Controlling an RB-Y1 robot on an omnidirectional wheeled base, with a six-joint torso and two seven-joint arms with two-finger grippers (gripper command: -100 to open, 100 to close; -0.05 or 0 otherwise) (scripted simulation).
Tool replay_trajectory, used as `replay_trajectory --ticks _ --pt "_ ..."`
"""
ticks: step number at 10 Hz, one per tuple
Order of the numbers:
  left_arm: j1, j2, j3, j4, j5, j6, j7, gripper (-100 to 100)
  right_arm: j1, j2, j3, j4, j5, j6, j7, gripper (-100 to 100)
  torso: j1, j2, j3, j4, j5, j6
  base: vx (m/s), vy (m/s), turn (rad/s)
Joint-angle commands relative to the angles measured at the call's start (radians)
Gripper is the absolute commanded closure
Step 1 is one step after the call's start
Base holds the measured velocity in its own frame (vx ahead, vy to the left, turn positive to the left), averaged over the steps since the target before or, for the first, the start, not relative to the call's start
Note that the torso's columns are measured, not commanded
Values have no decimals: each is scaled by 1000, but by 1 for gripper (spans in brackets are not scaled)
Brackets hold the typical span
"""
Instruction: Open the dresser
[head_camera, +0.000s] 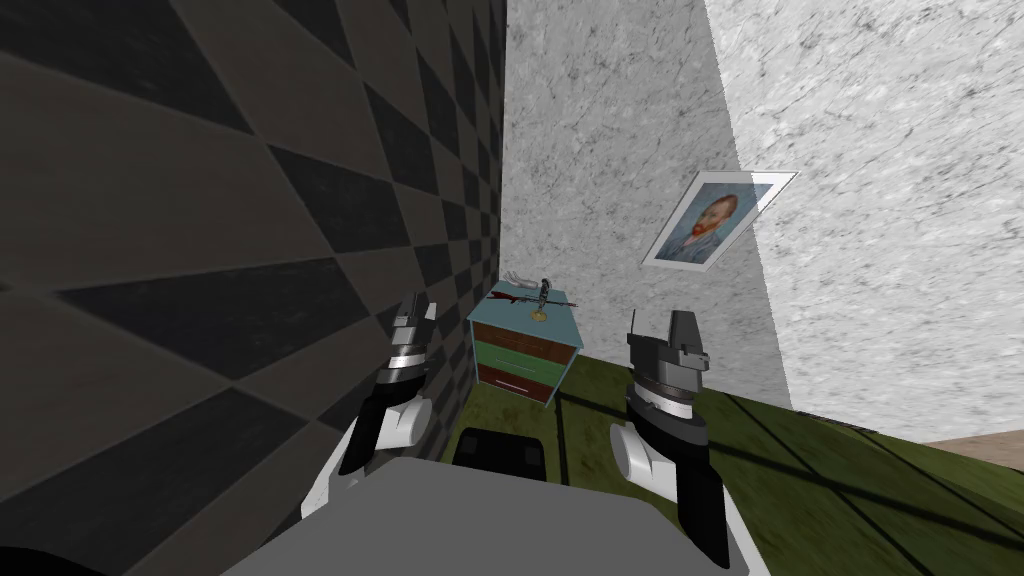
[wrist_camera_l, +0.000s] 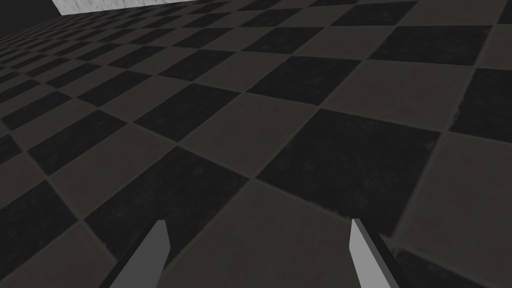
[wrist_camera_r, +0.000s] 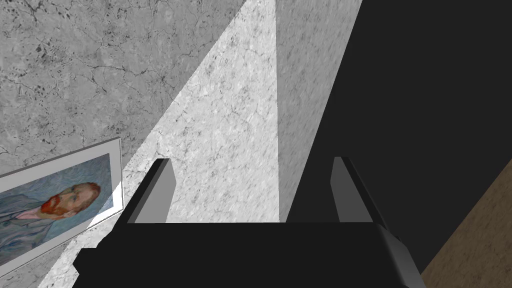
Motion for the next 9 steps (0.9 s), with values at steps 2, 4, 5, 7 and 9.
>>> replay_trajectory --ticks 2,4,5,7,9 --pt "0 0 0 0 0 0 0 0 0 0 0 0 0 0 0 0 0 104 -209 105 0 0 0 0 0" --pt "0 0 0 0 0 0 0 0 0 0 0 0 0 0 0 0 0 248 -497 248 0 0 0 0 0" --pt "0 0 0 0 0 0 0 0 0 0 0 0 0 0 0 0 0 322 -644 322 0 0 0 0 0" --pt "0 0 0 0 0 0 0 0 0 0 0 0 0 0 0 0 0 470 -939 470 0 0 0 0 0" --pt "0 0 0 0 0 0 0 0 0 0 0 0 0 0 0 0 0 618 -1234 617 0 0 0 0 0"
